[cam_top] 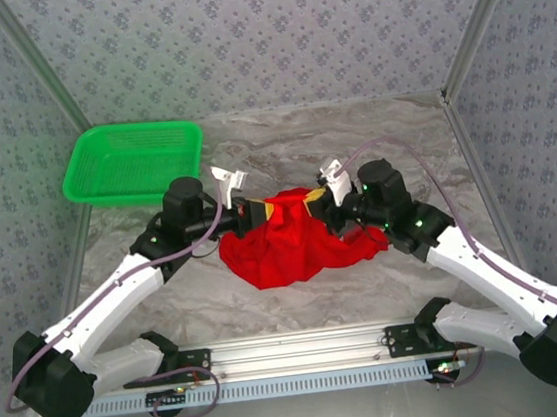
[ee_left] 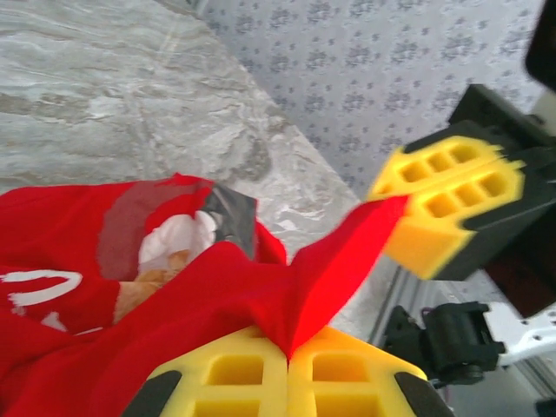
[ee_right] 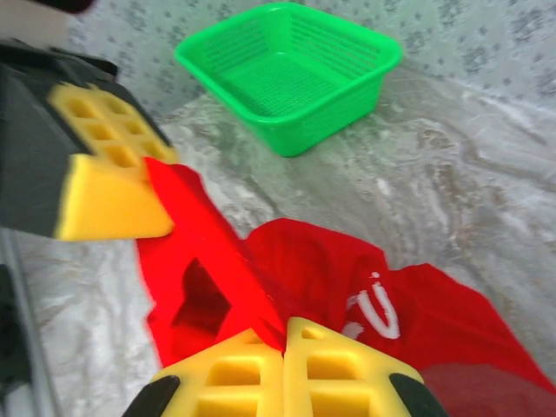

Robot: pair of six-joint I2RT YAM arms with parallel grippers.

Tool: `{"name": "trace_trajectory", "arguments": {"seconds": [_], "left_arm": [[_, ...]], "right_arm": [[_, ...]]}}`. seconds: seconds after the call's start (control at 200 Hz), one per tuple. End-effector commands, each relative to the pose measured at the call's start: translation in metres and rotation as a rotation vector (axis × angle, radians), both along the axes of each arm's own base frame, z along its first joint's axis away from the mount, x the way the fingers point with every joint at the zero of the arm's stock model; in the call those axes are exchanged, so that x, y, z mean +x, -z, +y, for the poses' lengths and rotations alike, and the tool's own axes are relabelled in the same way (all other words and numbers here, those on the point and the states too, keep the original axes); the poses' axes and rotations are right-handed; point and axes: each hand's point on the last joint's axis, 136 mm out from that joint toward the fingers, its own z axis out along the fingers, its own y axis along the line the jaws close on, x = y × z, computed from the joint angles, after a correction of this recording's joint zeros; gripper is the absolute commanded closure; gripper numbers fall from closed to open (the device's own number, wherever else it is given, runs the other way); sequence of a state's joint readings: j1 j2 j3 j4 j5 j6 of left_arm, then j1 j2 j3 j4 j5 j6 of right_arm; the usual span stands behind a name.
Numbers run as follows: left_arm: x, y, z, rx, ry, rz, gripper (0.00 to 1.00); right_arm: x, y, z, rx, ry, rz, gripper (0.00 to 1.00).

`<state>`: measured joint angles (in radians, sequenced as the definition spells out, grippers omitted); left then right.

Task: Fold the inside-out t-shirt

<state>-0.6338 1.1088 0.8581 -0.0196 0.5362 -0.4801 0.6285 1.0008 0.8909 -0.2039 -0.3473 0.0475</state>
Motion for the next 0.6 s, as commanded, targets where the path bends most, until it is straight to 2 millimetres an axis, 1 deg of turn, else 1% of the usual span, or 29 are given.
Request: {"name": "trace_trajectory", "arguments": {"seconds": [0.0, 0.075, 0.14, 0.24, 0.335, 0.475, 0.51, 0.595], "left_arm": [[0.021, -0.001, 0.011, 0.071, -0.098, -0.051, 0.98], [0.029, 0.005, 0.012, 0.106, -0.121, -0.053, 0.93], [0.036, 0.01, 0.014, 0.146, -0.151, -0.049, 0.87], [0.04, 0.013, 0.02, 0.194, -0.185, -0.065, 0.72], [0.033, 0.012, 0.021, 0.21, -0.187, -0.093, 0.58], [0.016, 0.017, 0.011, 0.284, -0.175, -0.17, 0.4], [0.014, 0.019, 0.007, 0.305, -0.173, -0.189, 0.37], [0.018, 0.027, 0.002, 0.358, -0.183, -0.193, 0.35]], "right_arm": [[-0.021, -0.015, 0.007, 0.115, -0.114, 0.125, 1.0], [-0.017, -0.02, 0.007, 0.176, -0.12, 0.168, 1.0], [-0.011, -0.024, 0.007, 0.226, -0.117, 0.195, 1.0], [-0.001, -0.027, 0.007, 0.278, -0.098, 0.234, 1.0], [0.01, -0.029, 0.006, 0.316, -0.072, 0.259, 1.0], [0.015, -0.028, 0.009, 0.348, -0.081, 0.284, 1.0], [0.015, -0.028, 0.01, 0.35, -0.086, 0.286, 1.0], [0.016, -0.028, 0.011, 0.354, -0.089, 0.289, 1.0]]}}
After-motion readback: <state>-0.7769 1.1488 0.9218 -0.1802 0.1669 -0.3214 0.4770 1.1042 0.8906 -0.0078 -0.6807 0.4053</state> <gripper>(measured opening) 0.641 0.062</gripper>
